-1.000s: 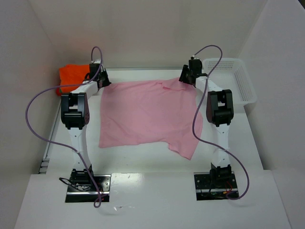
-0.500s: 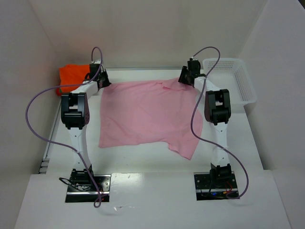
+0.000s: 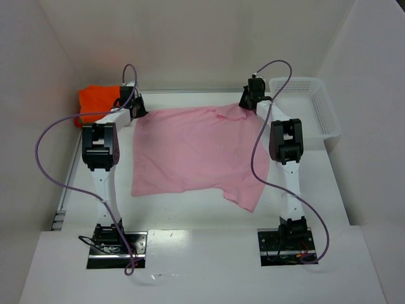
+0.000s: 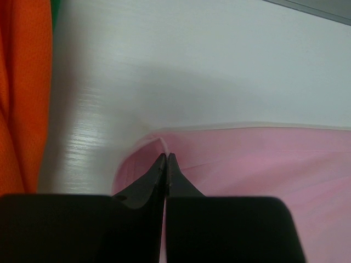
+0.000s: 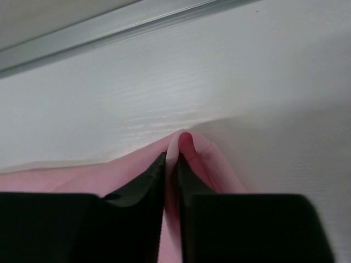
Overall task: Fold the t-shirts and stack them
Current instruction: Grap the side of the flattened tshirt furthest away from the robot with both arms
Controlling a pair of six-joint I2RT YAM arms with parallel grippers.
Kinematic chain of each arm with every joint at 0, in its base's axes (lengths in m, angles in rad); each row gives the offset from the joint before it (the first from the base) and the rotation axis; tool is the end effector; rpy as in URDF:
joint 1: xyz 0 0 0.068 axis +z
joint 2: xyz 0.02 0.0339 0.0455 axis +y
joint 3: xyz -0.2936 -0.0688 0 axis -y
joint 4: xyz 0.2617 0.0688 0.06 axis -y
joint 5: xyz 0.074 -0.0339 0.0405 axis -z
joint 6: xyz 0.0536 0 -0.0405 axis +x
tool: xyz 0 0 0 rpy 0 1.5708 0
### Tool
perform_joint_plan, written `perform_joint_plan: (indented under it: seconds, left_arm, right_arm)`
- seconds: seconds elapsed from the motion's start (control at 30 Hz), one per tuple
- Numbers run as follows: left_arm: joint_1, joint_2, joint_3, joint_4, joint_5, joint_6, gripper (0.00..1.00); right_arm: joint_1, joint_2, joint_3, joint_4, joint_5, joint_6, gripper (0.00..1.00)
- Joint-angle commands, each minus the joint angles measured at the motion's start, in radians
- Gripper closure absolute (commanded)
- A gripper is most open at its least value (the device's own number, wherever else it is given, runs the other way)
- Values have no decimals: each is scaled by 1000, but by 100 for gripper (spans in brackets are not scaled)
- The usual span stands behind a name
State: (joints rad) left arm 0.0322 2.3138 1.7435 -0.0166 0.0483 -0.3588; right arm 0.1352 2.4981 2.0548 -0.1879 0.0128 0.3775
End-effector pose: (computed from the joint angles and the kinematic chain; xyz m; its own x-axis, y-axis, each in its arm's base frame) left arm 0.5773 0.0160 0.1683 -0.5211 -0.3677 -0.7702 -0.1868 0.9297 -0.3174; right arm 0.6145 0.0829 0.1563 -0.5895 0.2918 -0.7533 0.0998 0.9516 0.2906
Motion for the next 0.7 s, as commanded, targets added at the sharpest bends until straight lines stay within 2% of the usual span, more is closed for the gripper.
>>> perform_joint_plan:
  seconds: [0.0, 0.03, 0.1, 0.33, 0.67]
  left_arm:
    - [5, 19, 48, 12, 12, 38, 100]
    - [5, 19, 48, 12, 2, 38, 100]
    - [5, 19, 48, 12, -16, 38, 100]
    - [5, -1, 85, 12, -57, 38, 100]
    - [14, -40, 87, 12, -94, 47, 100]
  right_arm:
    - [7, 30, 85, -13, 29, -8, 87]
    - [7, 30, 85, -13, 38, -8, 95]
    - [7, 21, 85, -13, 55, -18, 100]
    - [7, -42, 97, -22, 99, -38, 100]
    - [-14, -159, 76, -31, 33, -37, 100]
